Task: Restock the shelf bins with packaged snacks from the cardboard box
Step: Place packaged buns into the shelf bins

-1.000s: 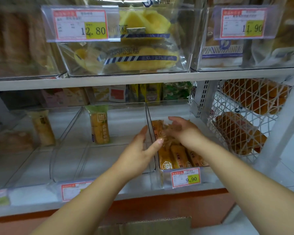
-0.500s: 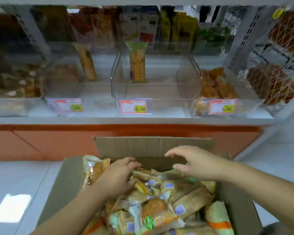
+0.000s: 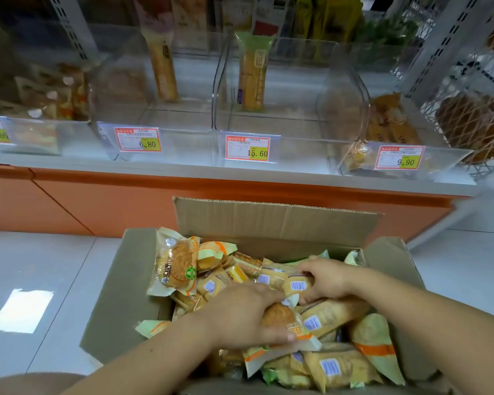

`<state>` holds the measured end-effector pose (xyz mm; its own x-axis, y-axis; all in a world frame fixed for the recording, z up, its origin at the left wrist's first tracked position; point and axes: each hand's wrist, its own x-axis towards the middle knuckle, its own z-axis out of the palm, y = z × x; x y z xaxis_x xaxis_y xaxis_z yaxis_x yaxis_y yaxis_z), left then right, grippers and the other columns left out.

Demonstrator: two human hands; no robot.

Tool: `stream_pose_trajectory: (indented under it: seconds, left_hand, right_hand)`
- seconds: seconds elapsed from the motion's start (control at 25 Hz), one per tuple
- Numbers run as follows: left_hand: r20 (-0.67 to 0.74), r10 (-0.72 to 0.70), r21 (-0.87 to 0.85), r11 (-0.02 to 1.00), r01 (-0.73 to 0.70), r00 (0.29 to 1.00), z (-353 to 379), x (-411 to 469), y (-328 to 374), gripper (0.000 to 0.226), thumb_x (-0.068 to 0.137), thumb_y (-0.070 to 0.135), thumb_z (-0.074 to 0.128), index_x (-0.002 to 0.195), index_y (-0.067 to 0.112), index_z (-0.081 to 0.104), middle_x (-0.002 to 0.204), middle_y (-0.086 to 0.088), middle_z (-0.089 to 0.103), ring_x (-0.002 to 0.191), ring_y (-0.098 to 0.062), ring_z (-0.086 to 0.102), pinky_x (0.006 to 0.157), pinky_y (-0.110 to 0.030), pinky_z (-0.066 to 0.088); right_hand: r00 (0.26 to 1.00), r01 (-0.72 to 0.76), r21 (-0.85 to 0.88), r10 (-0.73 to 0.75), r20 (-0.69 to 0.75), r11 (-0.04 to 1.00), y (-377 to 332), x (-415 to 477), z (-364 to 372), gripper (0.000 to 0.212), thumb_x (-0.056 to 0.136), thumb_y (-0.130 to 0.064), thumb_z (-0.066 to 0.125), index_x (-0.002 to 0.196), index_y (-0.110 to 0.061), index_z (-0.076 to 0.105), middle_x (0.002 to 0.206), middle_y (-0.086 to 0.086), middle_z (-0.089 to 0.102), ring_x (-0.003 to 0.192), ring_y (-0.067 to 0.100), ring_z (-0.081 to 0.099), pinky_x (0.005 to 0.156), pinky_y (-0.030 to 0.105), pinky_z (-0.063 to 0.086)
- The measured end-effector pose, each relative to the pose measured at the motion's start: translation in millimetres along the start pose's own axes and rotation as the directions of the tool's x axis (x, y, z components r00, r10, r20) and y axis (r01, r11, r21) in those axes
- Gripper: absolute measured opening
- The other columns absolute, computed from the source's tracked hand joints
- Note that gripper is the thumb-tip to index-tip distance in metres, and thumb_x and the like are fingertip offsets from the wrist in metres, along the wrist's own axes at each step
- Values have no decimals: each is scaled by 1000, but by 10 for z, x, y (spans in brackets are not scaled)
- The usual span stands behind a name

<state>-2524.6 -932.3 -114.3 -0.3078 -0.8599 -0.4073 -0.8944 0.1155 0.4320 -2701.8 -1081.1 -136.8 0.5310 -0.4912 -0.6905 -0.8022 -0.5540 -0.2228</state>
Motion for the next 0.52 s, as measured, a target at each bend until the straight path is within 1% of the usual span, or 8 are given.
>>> stream_pose_trajectory:
  seconds: [0.04,0.12,0.2,0.28,0.32,0.36,0.44,0.52]
  left_hand:
    - [51,-9,13,1000,8,999,21,9,20,85,81,76,50,151,32,29,150,3,44,138,-19,37,114,-41,28]
    - [47,-24,-4,1000,24,999,36,40,-9,90,77,75,59,151,32,28,148,4,46,135,-19,40,112,-38,31]
    - [-17,-50,-84,995,48,999,20,75,-60,93,73,72,65,150,33,30,145,7,46,132,-16,43,108,-32,36]
    - [-65,-125,-165,980,113,990,-24,97,-99,96,70,69,70,149,33,31,141,8,44,128,-16,47,104,-29,40]
    - [-80,-177,-198,967,158,981,-53,107,-130,96,68,68,72,148,32,32,139,8,42,126,-16,49,102,-29,42]
    - [-96,-224,-223,954,199,970,-104,105,-156,95,67,66,74,147,32,34,136,8,42,123,-15,50,100,-29,43]
    - [-113,-286,-267,931,248,951,-227,88,-187,89,66,64,77,140,31,42,126,9,44,114,-13,53,95,-27,45]
    - [-82,-327,-335,899,283,942,-341,30,-233,84,66,63,78,135,27,47,123,8,47,110,-12,53,93,-26,45]
  right_hand:
    - [999,27,51,-26,-24,998,27,-14,6,48,75,-46,77,113,-26,58,110,-1,48,101,21,54,80,27,47]
    - [993,76,206,-54,-109,976,92,-61,-57,42,78,-41,77,114,-27,59,108,-5,49,100,16,55,69,16,46]
    - [981,122,400,-51,-185,909,171,-133,-166,37,79,-36,77,112,-31,61,109,-8,56,99,10,57,73,13,44]
    - [978,126,484,-27,-207,866,240,-194,-207,38,78,-36,78,113,-33,62,109,-10,60,98,10,60,76,14,47]
    - [981,96,457,-6,-195,884,247,-215,-202,41,79,-37,77,116,-32,62,110,-9,58,99,11,59,74,15,49]
    - [984,52,382,17,-176,923,239,-220,-170,45,80,-40,75,121,-30,60,111,-8,55,100,13,58,75,18,50]
    - [990,0,173,24,-139,985,187,-193,-82,55,82,-44,71,132,-29,52,116,-4,51,105,15,55,88,27,48]
    - [989,27,64,-18,-147,998,65,-185,-31,64,87,-43,66,144,-29,40,129,-1,47,119,19,50,99,29,41]
